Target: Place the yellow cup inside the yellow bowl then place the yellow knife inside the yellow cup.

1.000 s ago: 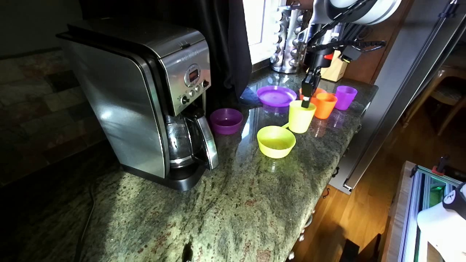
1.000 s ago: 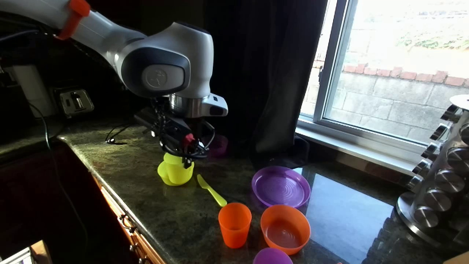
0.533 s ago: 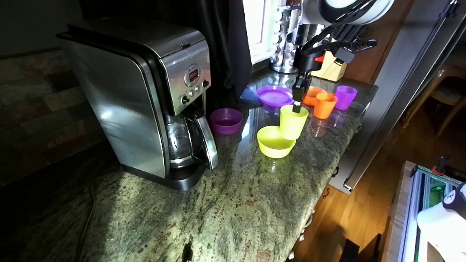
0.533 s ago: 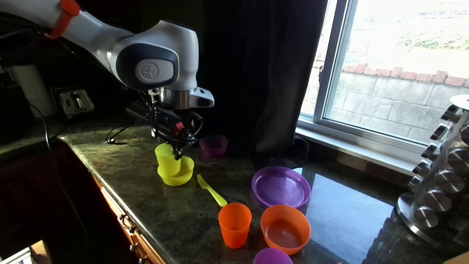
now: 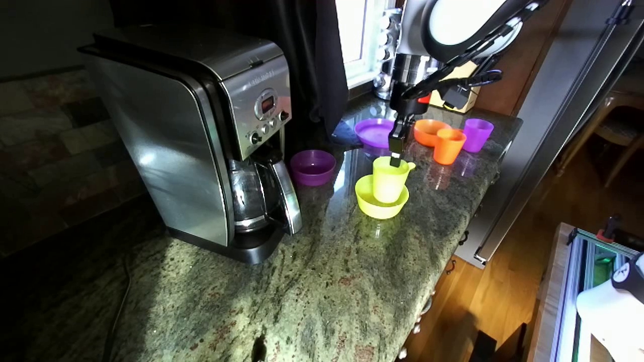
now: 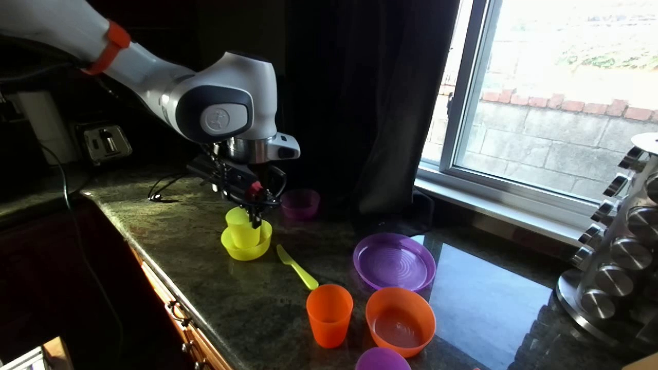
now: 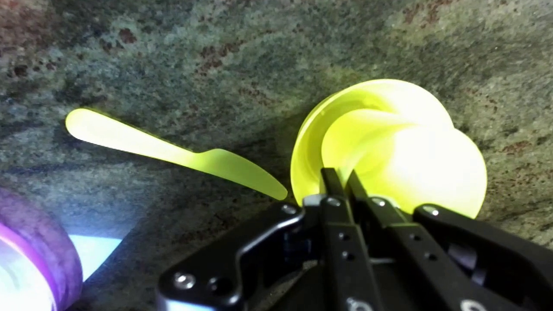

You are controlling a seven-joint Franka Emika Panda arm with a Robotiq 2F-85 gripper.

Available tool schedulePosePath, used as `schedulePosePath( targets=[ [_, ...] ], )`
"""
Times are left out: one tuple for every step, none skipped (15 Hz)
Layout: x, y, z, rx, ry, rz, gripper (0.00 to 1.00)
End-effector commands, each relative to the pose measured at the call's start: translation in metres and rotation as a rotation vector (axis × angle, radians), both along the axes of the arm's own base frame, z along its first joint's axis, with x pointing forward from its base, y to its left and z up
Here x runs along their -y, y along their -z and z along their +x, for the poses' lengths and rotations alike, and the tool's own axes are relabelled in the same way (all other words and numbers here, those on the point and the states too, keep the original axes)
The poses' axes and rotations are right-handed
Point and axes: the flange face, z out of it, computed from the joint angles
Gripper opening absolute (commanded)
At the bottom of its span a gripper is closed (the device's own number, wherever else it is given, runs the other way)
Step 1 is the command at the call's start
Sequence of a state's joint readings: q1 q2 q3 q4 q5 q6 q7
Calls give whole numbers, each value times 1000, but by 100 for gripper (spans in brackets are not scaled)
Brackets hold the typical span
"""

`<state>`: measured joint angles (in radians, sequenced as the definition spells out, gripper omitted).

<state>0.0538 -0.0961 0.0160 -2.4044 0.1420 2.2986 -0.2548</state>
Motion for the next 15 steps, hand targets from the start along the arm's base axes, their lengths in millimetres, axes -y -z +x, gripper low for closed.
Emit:
schedulePosePath(
  targets=[
    [-9, 18, 12, -10, 9, -16, 1],
    [-12, 22, 14, -14, 10, -15, 1],
    [-13, 23, 14, -19, 13, -14, 30],
    [-13, 22, 14, -15, 18, -12, 30],
    [-13, 16, 12, -9, 22, -4, 37],
    [-13, 13, 13, -2, 26, -2, 44],
    [-11, 7, 12, 11, 38, 3, 50],
    [-9, 2, 11, 20, 48, 4, 59],
    [-5, -5, 9, 31, 62, 8, 66],
    [-2, -11, 8, 31, 75, 14, 74],
    [2, -16, 7, 31, 97, 22, 81],
    [8, -21, 6, 38, 131, 26, 89],
    [15, -26, 6, 47, 180, 43, 96],
    [22, -30, 6, 38, 227, 55, 99],
    [29, -32, 8, 35, 286, 76, 100]
  ],
)
